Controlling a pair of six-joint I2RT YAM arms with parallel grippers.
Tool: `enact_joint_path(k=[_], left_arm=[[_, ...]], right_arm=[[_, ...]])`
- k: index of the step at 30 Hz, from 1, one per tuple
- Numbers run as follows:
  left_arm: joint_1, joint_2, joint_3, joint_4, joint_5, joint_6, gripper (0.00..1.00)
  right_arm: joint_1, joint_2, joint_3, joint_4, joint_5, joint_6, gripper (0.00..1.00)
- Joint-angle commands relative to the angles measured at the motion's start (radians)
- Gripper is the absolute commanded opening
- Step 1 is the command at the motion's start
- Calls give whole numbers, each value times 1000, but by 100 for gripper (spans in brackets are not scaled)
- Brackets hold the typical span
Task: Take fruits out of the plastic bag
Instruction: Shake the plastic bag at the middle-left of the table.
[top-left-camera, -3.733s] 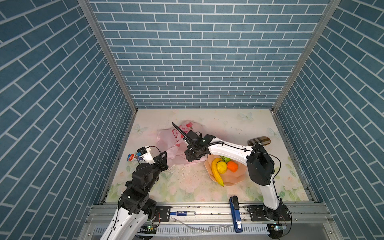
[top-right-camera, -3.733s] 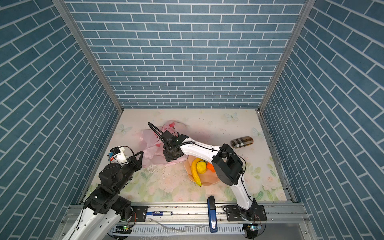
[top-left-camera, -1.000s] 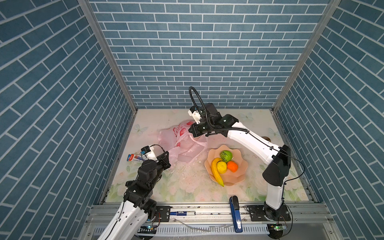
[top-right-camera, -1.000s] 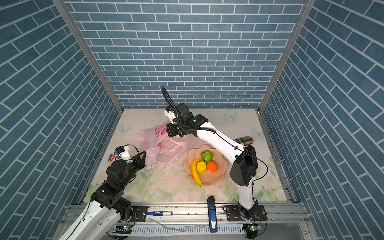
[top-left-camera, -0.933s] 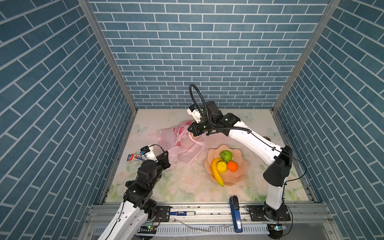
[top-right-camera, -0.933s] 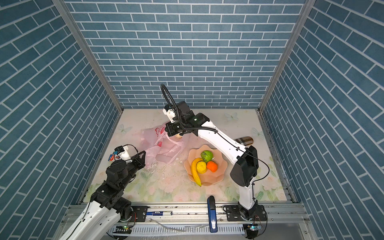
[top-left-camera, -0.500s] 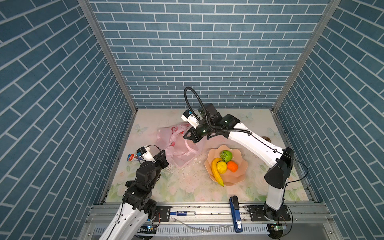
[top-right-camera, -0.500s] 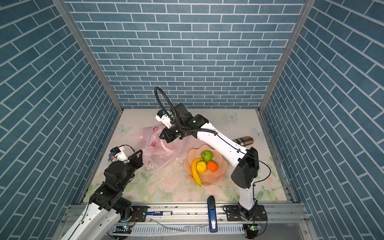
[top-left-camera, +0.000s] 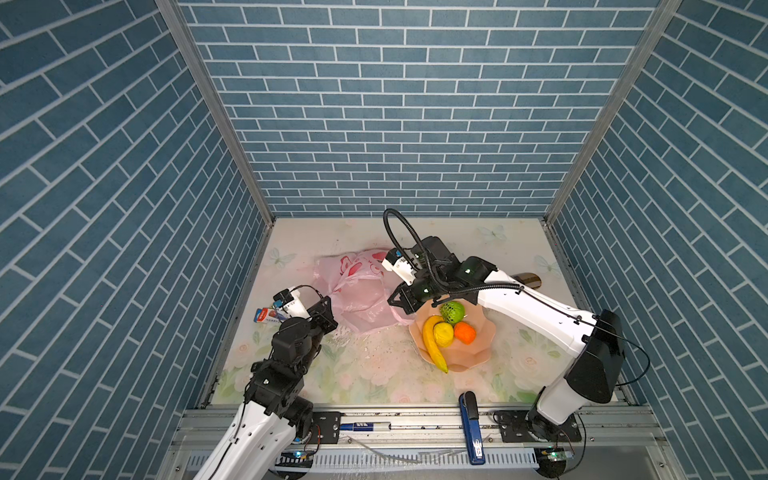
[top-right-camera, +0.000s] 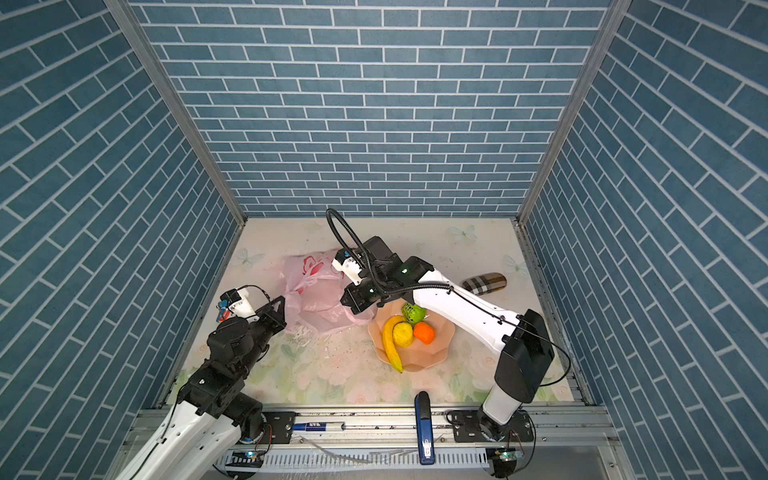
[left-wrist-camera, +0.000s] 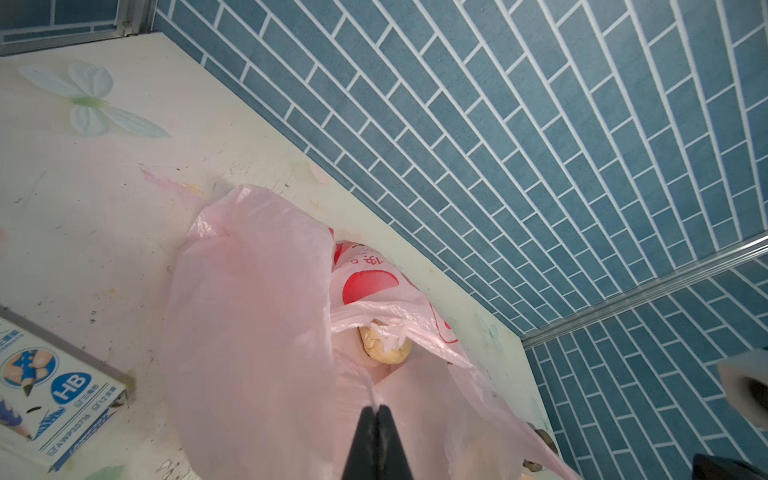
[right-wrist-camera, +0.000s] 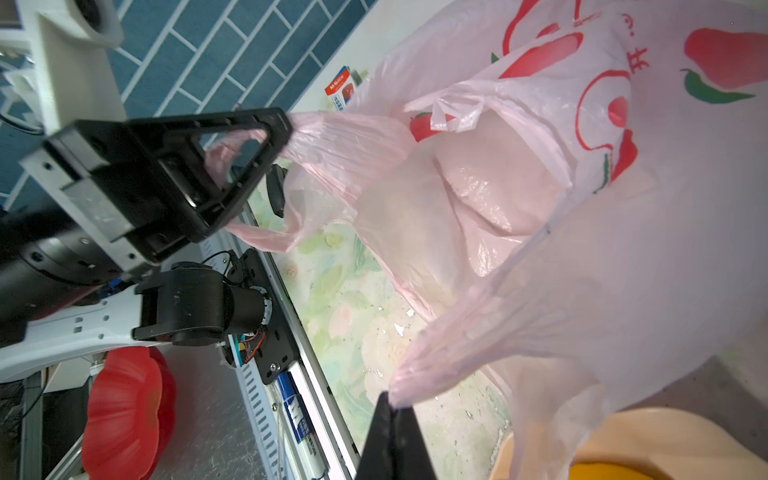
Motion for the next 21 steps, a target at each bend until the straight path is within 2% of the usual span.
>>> enact_joint_path(k=[1, 12, 17, 21], left_arm=[[1, 0, 44, 2, 25, 26, 0], [1, -30, 113, -24, 74, 56, 0], [1, -31, 125, -25, 98, 65, 0], [1, -39, 119, -17, 113, 62, 0]], right_arm=[[2, -45, -40, 11, 82, 28, 3], [1, -44, -17, -82, 213, 35, 21], [13, -41, 30, -150, 303, 34, 36], [45, 15, 115, -209, 403, 32, 46]])
